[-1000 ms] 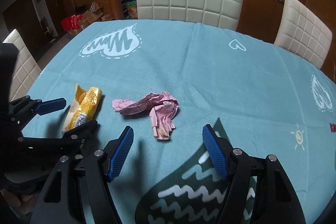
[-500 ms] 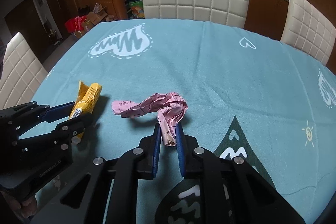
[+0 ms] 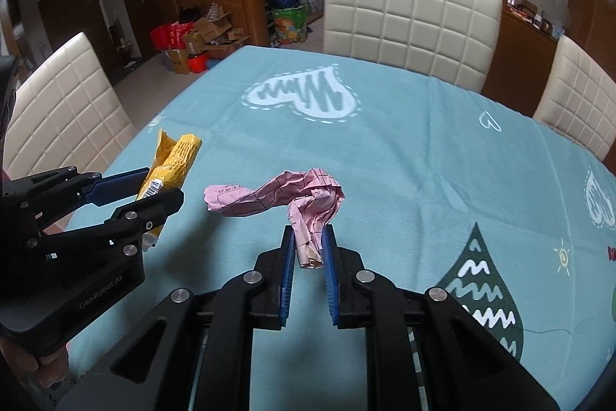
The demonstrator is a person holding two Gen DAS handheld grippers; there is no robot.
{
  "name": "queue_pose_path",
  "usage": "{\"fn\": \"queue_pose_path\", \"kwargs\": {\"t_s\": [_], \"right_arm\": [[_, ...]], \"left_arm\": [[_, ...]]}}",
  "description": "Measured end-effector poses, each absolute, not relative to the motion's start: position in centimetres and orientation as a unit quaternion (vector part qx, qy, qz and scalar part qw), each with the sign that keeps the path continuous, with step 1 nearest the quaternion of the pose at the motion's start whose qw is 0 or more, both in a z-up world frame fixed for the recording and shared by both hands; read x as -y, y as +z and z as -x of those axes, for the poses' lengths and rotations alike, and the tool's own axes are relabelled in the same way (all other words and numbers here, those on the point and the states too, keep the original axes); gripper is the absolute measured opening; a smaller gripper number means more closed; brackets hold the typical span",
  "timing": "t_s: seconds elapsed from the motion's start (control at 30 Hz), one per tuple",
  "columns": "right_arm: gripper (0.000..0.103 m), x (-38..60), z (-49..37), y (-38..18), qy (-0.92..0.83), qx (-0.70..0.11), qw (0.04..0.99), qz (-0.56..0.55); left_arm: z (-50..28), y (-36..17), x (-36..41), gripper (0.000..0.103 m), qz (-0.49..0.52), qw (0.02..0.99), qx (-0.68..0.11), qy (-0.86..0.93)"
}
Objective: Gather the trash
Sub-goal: 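Carry the bread roll and pink paper over the bin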
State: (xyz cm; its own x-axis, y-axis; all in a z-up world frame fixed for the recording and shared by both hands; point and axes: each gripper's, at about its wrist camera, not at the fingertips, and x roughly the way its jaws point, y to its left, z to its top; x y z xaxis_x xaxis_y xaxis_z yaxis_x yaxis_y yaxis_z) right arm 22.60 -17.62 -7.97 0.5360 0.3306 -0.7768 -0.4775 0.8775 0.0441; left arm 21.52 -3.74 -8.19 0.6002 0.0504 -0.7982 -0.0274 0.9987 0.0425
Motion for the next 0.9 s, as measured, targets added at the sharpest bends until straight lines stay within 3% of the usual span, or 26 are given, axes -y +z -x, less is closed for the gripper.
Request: {"fn": "queue_pose_path", "kwargs": {"t_s": [0.9], "right_arm": [[0.015,-2.0,-14.8,-5.3,0.347,-0.384,0.841,0.156]], "left_arm": [[-11.3,-6.1,-13.2,0.034,0.042,0.894,-0.425,0.139]]}}
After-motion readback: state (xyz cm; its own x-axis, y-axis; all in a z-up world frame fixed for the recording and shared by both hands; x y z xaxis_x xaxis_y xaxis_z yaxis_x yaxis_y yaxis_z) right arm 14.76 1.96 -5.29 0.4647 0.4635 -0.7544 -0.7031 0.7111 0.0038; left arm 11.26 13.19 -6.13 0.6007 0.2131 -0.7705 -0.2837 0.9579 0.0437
